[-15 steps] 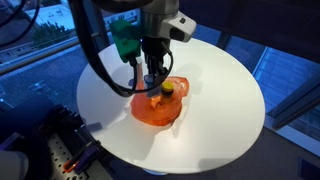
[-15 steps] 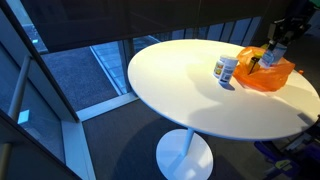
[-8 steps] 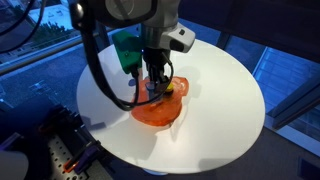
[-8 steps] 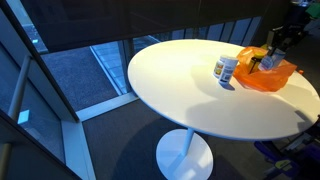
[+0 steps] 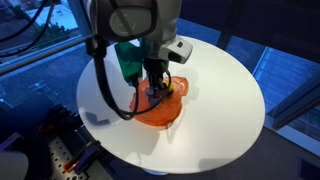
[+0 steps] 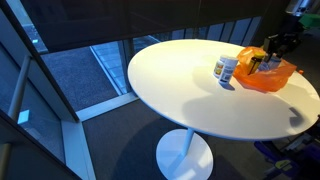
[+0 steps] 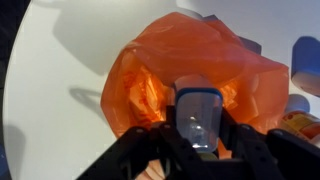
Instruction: Put the white and blue container in the orange plastic.
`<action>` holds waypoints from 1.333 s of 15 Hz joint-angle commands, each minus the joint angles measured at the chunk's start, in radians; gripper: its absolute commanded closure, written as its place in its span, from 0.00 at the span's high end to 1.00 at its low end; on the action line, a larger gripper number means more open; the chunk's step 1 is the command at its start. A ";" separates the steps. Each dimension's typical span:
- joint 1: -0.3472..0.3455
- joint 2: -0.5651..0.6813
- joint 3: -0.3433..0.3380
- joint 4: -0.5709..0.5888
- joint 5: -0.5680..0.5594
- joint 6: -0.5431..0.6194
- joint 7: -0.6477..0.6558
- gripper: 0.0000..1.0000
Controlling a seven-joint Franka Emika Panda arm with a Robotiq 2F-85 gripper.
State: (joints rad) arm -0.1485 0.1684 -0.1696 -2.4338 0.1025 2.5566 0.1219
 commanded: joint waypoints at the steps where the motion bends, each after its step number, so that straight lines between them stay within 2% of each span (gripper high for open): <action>1: -0.010 0.012 0.015 0.003 0.041 0.006 -0.036 0.18; 9: -0.006 0.042 0.017 0.013 0.032 -0.014 -0.020 0.18; 10: -0.006 0.039 0.017 0.012 0.030 -0.021 -0.022 0.68; 11: -0.005 0.031 0.018 0.008 0.029 -0.026 -0.027 0.69; 15: 0.001 -0.020 0.025 -0.002 0.024 -0.074 -0.038 0.99; 20: 0.021 -0.099 0.045 0.028 0.021 -0.228 -0.023 1.00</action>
State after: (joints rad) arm -0.1355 0.1288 -0.1337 -2.4255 0.1254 2.4274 0.1075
